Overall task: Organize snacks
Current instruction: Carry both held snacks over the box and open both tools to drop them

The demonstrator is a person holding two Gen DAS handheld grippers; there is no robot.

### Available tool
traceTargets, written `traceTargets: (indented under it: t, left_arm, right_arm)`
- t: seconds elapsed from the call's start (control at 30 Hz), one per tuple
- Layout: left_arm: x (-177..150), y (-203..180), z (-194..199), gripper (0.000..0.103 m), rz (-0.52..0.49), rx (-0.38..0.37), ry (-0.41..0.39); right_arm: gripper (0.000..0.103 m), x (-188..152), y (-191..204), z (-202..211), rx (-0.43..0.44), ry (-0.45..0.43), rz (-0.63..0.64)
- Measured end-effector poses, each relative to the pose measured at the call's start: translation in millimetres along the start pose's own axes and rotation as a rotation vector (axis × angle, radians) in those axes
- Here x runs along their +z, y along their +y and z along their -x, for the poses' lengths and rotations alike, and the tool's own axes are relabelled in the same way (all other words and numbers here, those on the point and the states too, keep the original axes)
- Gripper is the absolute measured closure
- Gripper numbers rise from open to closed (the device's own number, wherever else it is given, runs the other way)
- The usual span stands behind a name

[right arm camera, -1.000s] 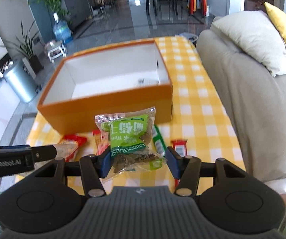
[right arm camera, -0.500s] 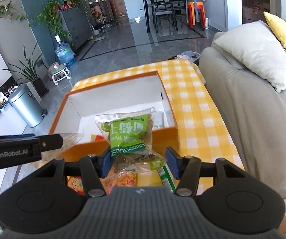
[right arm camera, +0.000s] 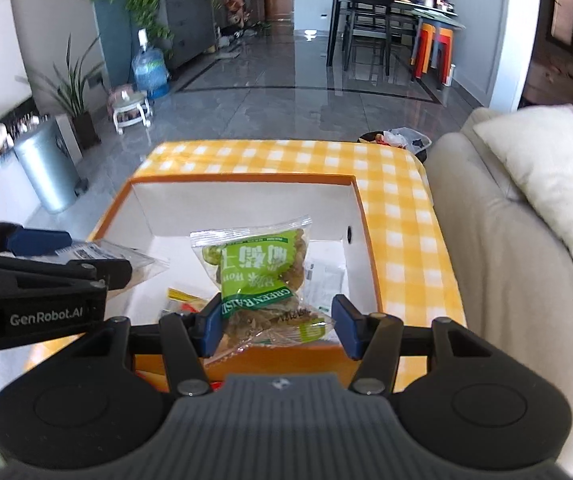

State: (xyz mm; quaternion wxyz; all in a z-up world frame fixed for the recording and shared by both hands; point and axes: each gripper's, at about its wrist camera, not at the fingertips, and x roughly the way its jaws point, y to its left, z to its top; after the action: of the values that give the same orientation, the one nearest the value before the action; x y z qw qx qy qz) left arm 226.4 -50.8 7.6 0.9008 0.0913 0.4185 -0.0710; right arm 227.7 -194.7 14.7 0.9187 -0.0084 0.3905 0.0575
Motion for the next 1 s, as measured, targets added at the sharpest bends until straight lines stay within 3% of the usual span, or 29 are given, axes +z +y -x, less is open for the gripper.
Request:
traceTargets:
  t: [0.47, 1.0]
  left_arm:
    - [10.2, -5.1, -62.6, 0.037, -0.096, -0.021, 0.11]
    - [1.9, -12.2, -103.2, 0.036, -0.138, -0.012, 0.209]
  right_arm:
    - [0.049, 21.2, 6.0, -77.2, -0.064, 0.099, 0.195]
    - [0.048, 14.3, 7.4, -123.2, -0.071, 0.214, 0.255]
